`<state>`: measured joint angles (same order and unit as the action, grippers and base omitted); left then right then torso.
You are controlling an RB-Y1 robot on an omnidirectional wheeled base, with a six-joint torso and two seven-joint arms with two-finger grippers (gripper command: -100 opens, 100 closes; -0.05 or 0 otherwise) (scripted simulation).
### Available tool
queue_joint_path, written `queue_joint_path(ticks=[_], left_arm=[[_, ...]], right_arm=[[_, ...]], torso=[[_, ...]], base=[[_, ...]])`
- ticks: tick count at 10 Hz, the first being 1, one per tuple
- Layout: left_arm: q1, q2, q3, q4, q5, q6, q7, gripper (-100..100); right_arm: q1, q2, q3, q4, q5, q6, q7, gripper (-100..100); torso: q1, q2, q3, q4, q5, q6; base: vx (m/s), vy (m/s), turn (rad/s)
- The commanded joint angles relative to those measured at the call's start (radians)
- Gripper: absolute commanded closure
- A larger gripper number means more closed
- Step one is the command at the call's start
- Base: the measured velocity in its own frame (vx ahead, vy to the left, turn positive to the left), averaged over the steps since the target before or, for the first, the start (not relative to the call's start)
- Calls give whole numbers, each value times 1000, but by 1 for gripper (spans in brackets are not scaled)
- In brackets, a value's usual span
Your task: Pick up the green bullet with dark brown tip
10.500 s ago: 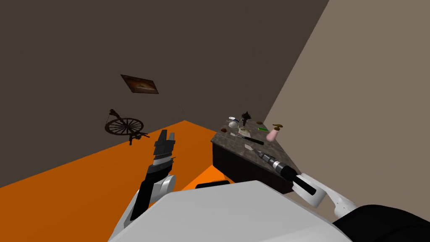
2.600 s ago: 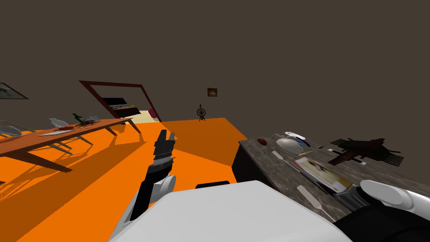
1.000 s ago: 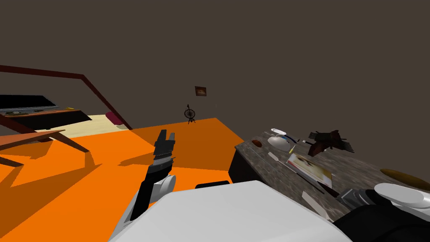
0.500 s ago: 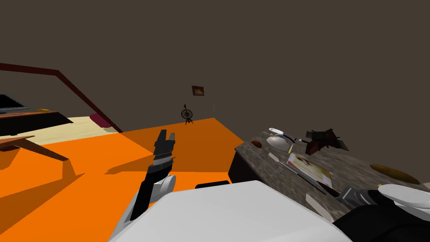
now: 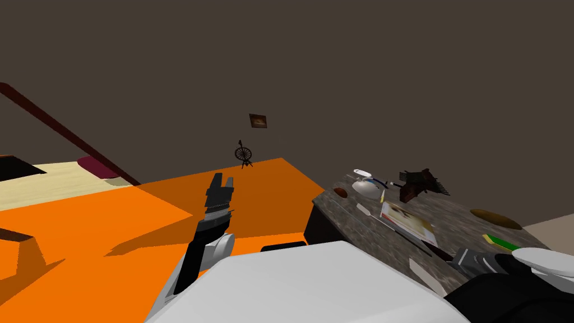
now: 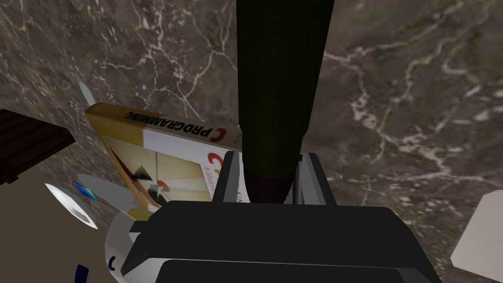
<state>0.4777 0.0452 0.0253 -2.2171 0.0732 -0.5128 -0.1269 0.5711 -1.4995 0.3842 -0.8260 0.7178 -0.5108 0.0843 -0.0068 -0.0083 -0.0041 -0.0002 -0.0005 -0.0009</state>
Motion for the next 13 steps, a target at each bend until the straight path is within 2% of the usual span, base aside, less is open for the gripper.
queue_joint_path(ticks=[1, 3, 4, 5, 7, 8, 10, 11, 12, 13], left_arm=[[0, 0, 0, 0, 0, 0, 0, 0], [0, 0, 0, 0, 0, 0, 0, 0], [0, 0, 0, 0, 0, 0, 0, 0], [0, 0, 0, 0, 0, 0, 0, 0], [0, 0, 0, 0, 0, 0, 0, 0], [-1, 0, 0, 0, 0, 0, 0, 0], [0, 0, 0, 0, 0, 0, 0, 0], [0, 0, 0, 0, 0, 0, 0, 0], [-1, 0, 0, 0, 0, 0, 0, 0], [-1, 0, 0, 0, 0, 0, 0, 0]], right_arm=[[11, 0, -7, 3, -38, -3, 50, 100], [11, 0, -7, 3, -38, -3, 99, 100], [23, 3, -22, 14, -87, -13, 132, 100], [23, 3, -22, 14, -100, -13, 157, 100], [23, 3, -22, 14, -100, -13, 208, 100], [34, 6, -37, 26, -150, -23, 239, 100], [34, 6, -37, 26, -163, -23, 298, 100], [34, 6, -37, 26, -163, -23, 317, 100], [33, 8, -36, 29, -161, -25, 301, 100], [32, 8, -36, 28, -161, -25, 306, 0]], torso=[[0, 0, 0, 0, 0, 0], [1, 0, 0, 0, 0, -4], [-1, 1, 1, 1, 0, -5], [1, -1, -1, 0, 1, 0], [1, -1, -1, 0, 1, -5], [0, 2, 1, 1, 1, -5], [2, -1, -1, 0, 2, -2], [3, 0, 0, 0, 2, -5], [2, 3, 1, 1, 2, -6], [1, 4, 2, 1, 2, -4]], base=[[131, 47, -249], [55, 14, 6], [129, 23, -301], [162, 48, -216], [39, 15, 20], [113, 9, -254], [102, 42, -148], [10, 22, 66], [2, 4, 22], [0, 0, 0]])
